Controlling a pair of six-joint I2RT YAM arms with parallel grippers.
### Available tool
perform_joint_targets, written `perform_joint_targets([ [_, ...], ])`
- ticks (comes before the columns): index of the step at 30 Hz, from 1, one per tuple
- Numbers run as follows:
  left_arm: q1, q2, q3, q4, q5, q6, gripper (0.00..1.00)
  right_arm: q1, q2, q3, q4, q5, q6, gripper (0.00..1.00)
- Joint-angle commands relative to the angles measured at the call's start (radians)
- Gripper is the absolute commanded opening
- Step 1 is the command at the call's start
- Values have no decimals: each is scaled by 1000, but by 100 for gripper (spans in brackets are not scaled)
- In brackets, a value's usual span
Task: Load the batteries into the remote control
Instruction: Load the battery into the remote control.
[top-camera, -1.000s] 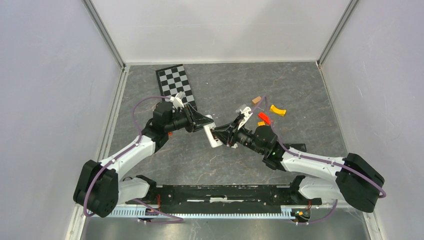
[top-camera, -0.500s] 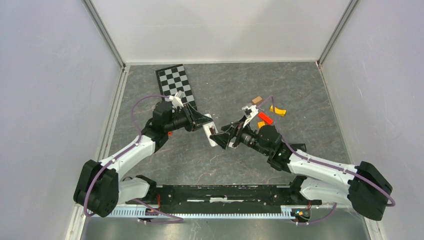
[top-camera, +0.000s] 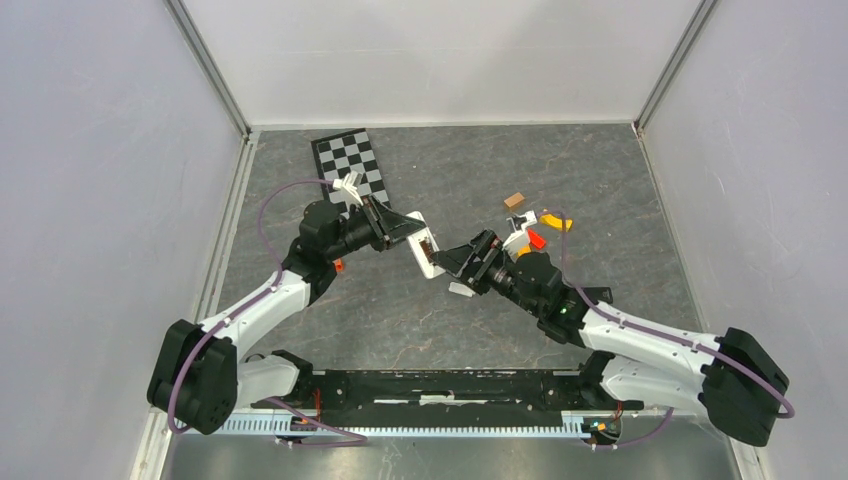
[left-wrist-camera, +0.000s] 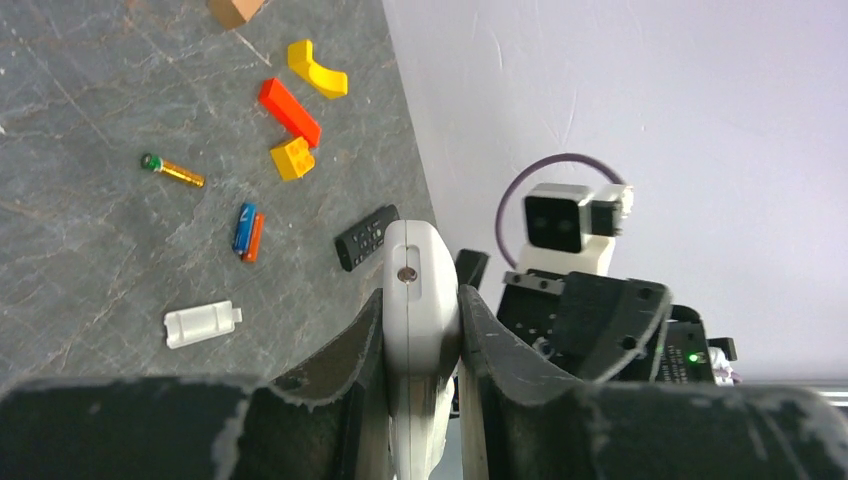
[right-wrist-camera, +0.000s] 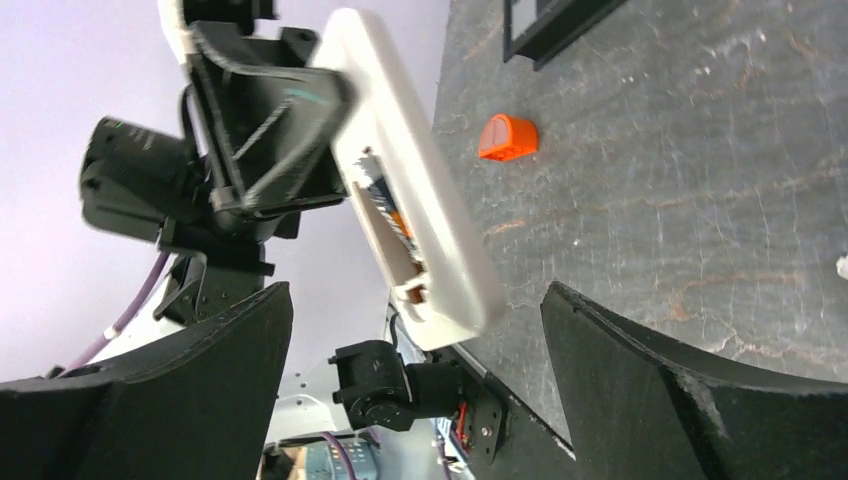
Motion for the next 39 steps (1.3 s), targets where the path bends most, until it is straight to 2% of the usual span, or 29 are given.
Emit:
perform_joint_targets([
  [1, 5, 3, 5, 106, -19, -30, 2, -3, 33, 26, 14, 35, 168, 98],
  [7, 6, 6, 14, 73, -16, -36, 2, -3, 92, 6, 146, 22, 241, 98],
  [23, 6, -3, 27, 40, 59, 15, 2, -33, 199, 3, 341, 0, 368, 98],
  [28, 6, -9, 26, 42, 74, 34, 2, -46, 248, -22, 469, -55, 444, 86],
  [35, 5, 1, 28, 69, 90, 28, 2, -46, 295, -17, 510, -81, 456, 85],
  [39, 4, 2, 26, 71, 91, 41, 2, -47, 312, -24, 529, -118, 483, 79],
])
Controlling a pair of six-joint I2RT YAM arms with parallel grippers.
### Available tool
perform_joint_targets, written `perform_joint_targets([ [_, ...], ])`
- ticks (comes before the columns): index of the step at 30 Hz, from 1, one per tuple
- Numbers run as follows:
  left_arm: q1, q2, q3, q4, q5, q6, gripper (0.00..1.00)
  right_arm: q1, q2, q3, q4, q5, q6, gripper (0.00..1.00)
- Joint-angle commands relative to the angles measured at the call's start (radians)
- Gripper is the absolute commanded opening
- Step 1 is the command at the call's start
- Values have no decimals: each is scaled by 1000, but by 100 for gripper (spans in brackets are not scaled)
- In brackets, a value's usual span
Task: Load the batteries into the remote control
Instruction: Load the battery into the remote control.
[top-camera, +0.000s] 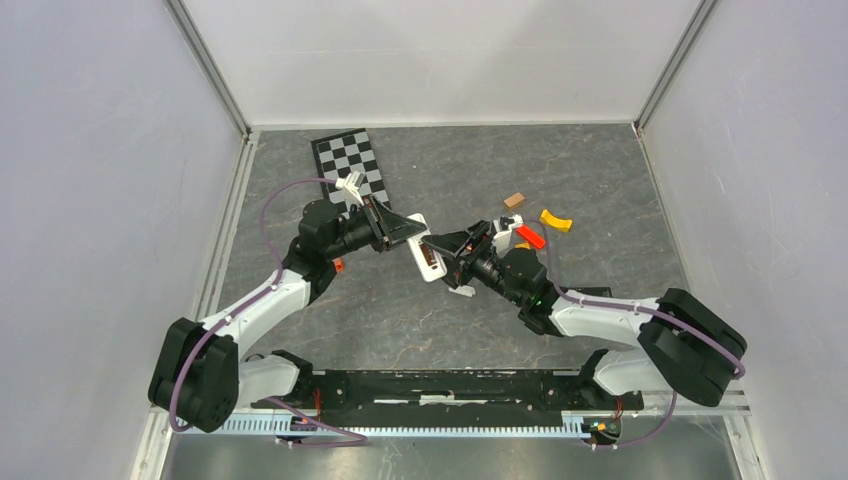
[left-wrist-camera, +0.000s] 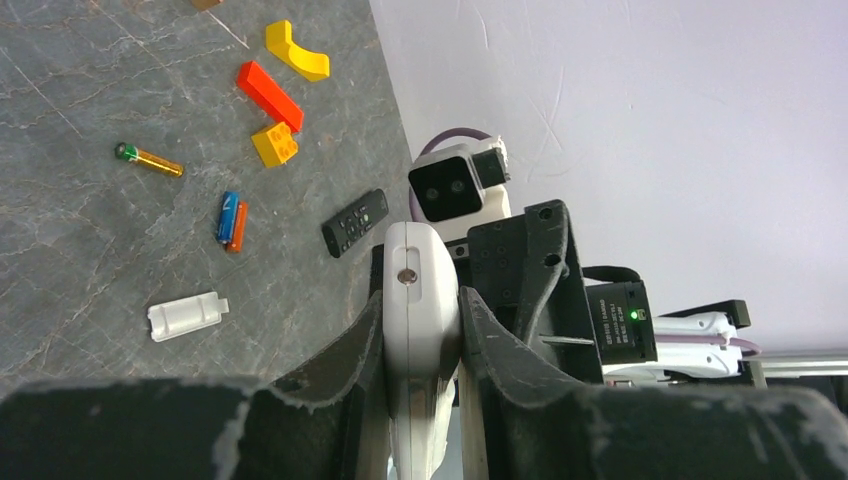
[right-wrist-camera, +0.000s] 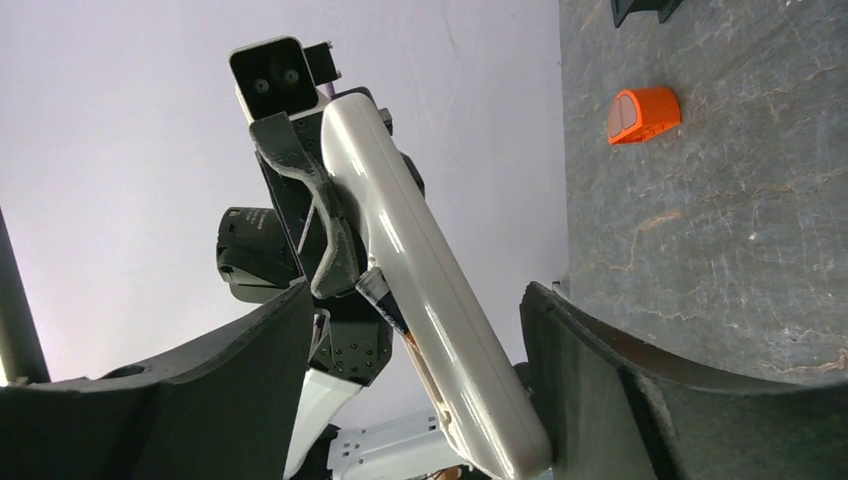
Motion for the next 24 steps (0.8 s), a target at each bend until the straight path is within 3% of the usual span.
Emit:
perform_joint_targets([
  [1, 0, -6, 27, 45, 33, 50, 2, -4, 19, -7, 125, -42, 59, 77],
  [11, 0, 2, 26, 60, 41, 45, 2, -5, 64, -21, 203, -77, 94, 62],
  [21, 0, 27, 43, 73, 50, 7, 2, -5, 53, -51, 244, -65, 95, 41],
  [23, 0, 28, 46, 68, 50, 13, 2, -5, 48, -56, 248, -61, 84, 43],
  [24, 0, 28, 46, 63, 50, 18, 2, -5, 44, -59, 254, -57, 66, 52],
])
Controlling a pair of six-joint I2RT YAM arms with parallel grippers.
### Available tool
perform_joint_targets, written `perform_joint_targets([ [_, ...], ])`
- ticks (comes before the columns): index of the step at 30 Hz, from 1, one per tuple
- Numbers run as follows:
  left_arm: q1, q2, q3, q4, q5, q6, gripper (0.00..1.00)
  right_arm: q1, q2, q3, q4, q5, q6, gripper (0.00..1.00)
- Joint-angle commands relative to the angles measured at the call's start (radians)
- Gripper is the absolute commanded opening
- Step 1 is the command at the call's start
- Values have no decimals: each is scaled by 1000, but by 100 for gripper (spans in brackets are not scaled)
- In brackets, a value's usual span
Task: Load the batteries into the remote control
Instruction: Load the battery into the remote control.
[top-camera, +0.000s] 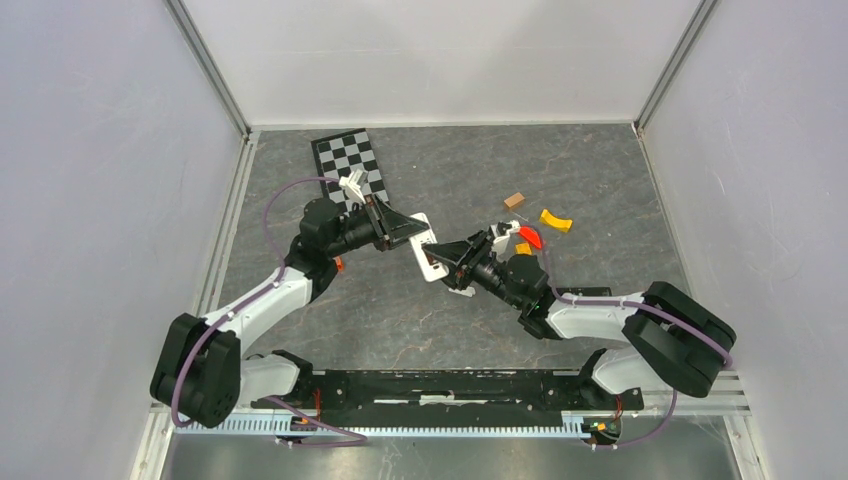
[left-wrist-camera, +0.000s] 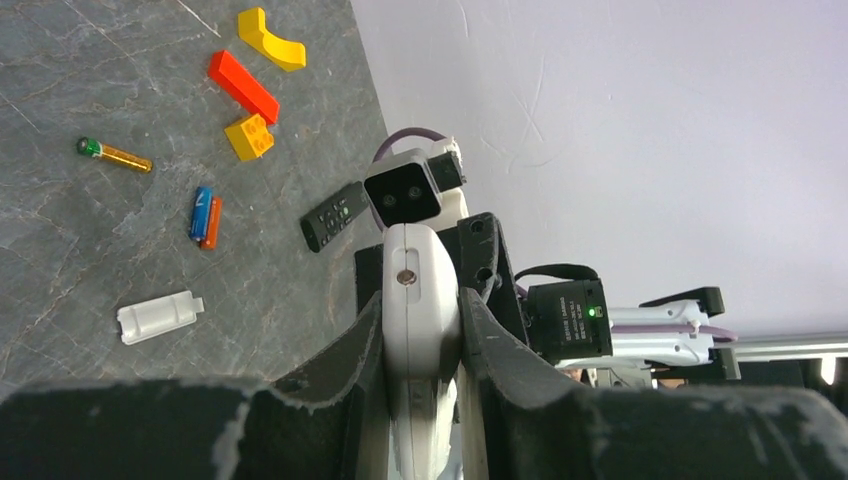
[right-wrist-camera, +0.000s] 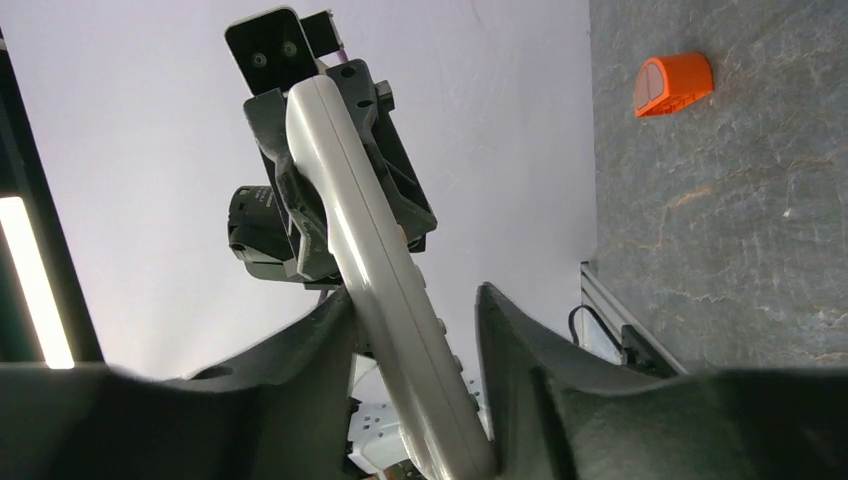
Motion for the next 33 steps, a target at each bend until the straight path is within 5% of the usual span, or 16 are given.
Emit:
perform_joint_targets([
  [1, -1, 6, 37, 16, 15, 62, 2, -4, -29, -9, 89, 3, -27, 62],
  [4, 2, 2, 40, -12, 14, 91, 2, -7, -71, -18, 37, 12, -124, 90],
  [8, 15, -14, 46, -62, 19, 143, 2, -30, -136, -53, -1, -3, -280, 95],
  [17, 21, -69, 55, -142, 57, 305, 2, -62, -238, 87, -476, -72, -868, 89],
  [21, 21, -110, 58, -165, 76, 364, 2, -63, -275, 167, -712, 30, -1090, 86],
  [27, 22, -165, 54, -275, -28, 444, 2, -69, -244, 322, -1140, 433, -1249, 72],
  [33, 22, -183, 32, -244, -30, 441, 2, -113, -140, 380, -1281, 504, -1260, 63],
])
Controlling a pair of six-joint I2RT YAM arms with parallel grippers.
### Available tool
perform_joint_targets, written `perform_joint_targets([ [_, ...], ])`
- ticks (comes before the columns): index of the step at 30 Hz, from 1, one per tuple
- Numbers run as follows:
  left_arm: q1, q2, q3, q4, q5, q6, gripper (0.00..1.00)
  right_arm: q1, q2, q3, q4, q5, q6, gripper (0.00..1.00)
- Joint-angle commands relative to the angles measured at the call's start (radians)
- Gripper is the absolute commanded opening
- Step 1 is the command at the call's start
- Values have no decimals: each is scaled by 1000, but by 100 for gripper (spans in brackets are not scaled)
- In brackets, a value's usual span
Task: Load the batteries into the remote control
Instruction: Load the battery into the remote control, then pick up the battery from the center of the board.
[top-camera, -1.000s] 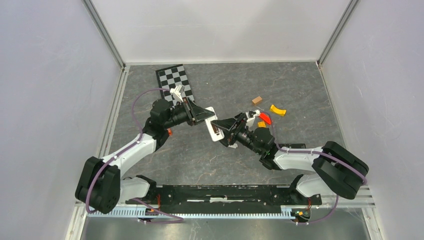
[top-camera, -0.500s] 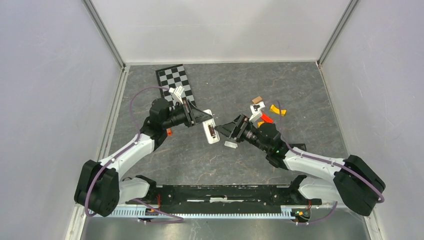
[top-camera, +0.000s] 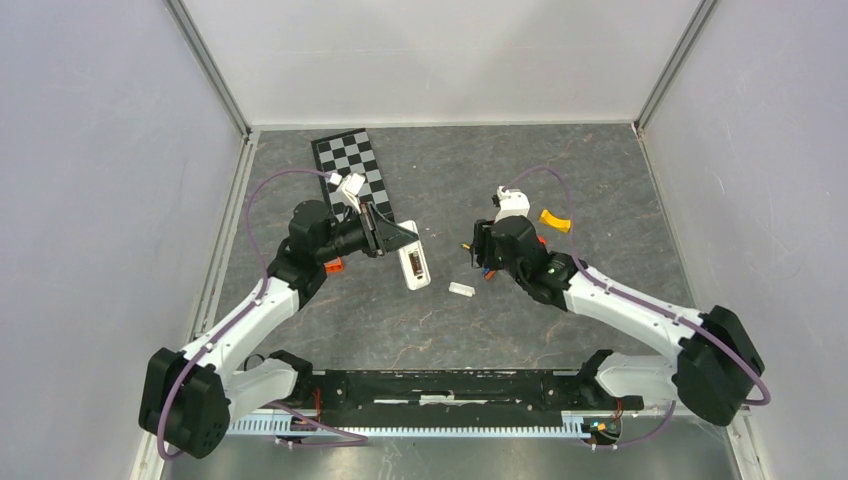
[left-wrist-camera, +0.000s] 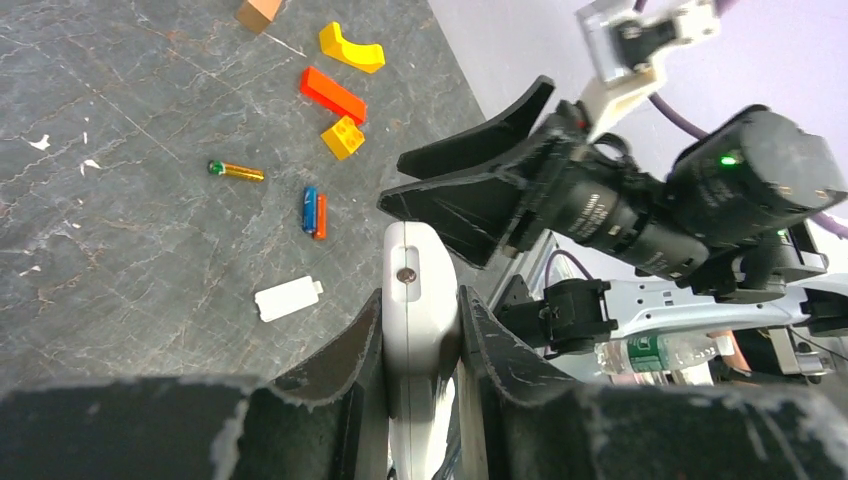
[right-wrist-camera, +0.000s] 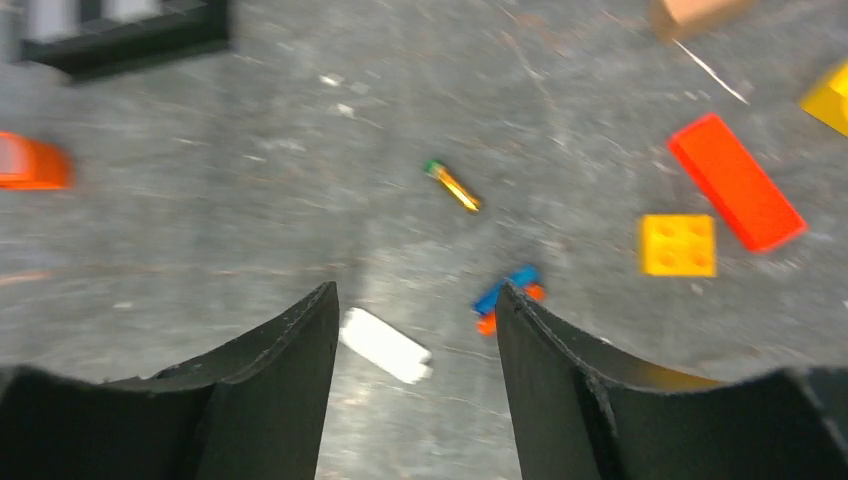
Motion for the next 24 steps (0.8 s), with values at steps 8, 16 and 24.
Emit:
perform_joint_targets([
  [8, 5, -75, -20, 136, 94, 36, 2, -78, 203, 22, -155, 13, -15, 44],
  [16, 3, -124, -41, 205, 167, 23, 2, -89, 256, 5, -97, 1, 12, 40],
  [24, 4, -130, -44, 251, 207, -4, 2, -89, 259, -6, -40, -16, -59, 44],
])
